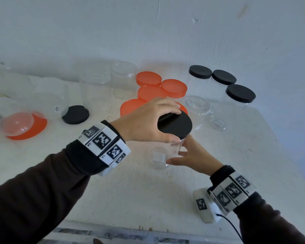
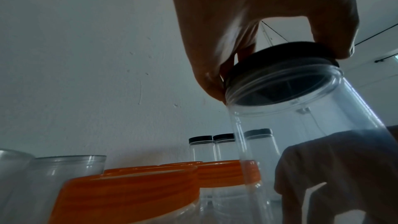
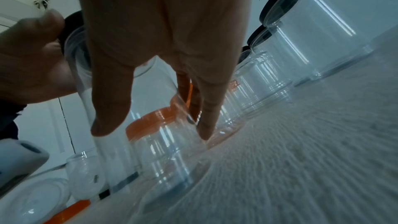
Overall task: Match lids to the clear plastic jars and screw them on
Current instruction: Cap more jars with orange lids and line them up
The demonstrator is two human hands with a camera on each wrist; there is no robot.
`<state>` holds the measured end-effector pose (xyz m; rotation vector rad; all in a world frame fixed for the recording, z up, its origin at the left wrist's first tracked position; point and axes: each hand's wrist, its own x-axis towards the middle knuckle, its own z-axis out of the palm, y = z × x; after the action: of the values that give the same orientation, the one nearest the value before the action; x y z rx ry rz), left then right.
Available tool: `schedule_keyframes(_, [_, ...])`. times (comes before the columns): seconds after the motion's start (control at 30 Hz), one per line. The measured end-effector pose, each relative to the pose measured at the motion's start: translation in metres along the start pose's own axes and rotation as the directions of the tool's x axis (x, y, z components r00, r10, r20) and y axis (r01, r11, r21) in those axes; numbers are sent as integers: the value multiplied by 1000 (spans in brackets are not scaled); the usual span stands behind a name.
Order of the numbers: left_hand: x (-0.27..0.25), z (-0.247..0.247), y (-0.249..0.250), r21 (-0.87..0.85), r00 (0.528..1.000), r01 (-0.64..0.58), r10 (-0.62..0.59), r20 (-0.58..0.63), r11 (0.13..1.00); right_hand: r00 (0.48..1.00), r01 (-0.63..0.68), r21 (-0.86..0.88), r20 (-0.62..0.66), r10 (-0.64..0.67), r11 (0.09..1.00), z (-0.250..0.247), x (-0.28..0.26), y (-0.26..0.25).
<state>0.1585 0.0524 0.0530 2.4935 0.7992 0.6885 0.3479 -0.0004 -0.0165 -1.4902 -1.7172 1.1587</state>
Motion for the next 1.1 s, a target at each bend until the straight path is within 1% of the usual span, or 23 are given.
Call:
schedule_keyframes(0.1, [-1,0,0,-21,1000,20,-20,2,1000,1000,-6,-31,4,6,1000,0,0,0])
schedule_keyframes(0.23, [-5,2,-2,-117,998,55,-52,25,992,994,-5,-94,107,15,996,-14,-2,-9])
schedule_keyframes(0.3, [-11,6,-6,-228,993,121,-120,20,966,997,22,-95,69,-15,995,-33,-4,-27])
schedule_keyframes(0.37, [-17,14,-10,-353,981,184,-195,5,917,996,85,-143,9,-85,986,-53,-6,-52])
schedule_keyframes(0.4, [-21,19,-11,-402,974,210,-228,3,891,992,125,-201,5,-126,972,-59,-7,-67])
schedule_keyframes(0.47, [-25,28,-13,-448,960,249,-281,-5,859,982,188,-343,79,-171,920,-65,-7,-94])
schedule_keyframes(0.53, [-25,37,-17,-489,954,249,-300,-27,836,965,241,-500,211,-153,832,-62,-3,-112])
schedule_keyframes(0.6, [-23,41,-19,-520,949,247,-313,-40,818,940,304,-636,321,-116,710,-54,4,-120])
schedule_keyframes(0.63, [-22,42,-20,-528,948,251,-316,-35,812,933,320,-679,349,-93,661,-51,8,-123])
schedule_keyframes(0.7, [-22,43,-22,-540,951,246,-309,-27,805,929,325,-731,366,-58,600,-47,13,-127])
schedule_keyframes(0.77, [-23,42,-23,-548,952,242,-305,-26,801,923,329,-748,384,-29,576,-47,16,-131])
schedule_keyframes(0.87, [-24,41,-24,-549,950,255,-313,-13,796,904,342,-746,428,17,572,-46,19,-137])
schedule_keyframes(1.0, [-24,39,-24,-545,945,277,-328,3,791,876,387,-753,480,43,533,-45,22,-140])
schedule_keyframes(1.1, [-25,38,-24,-564,939,286,-343,4,775,869,394,-750,492,50,531,-44,23,-141])
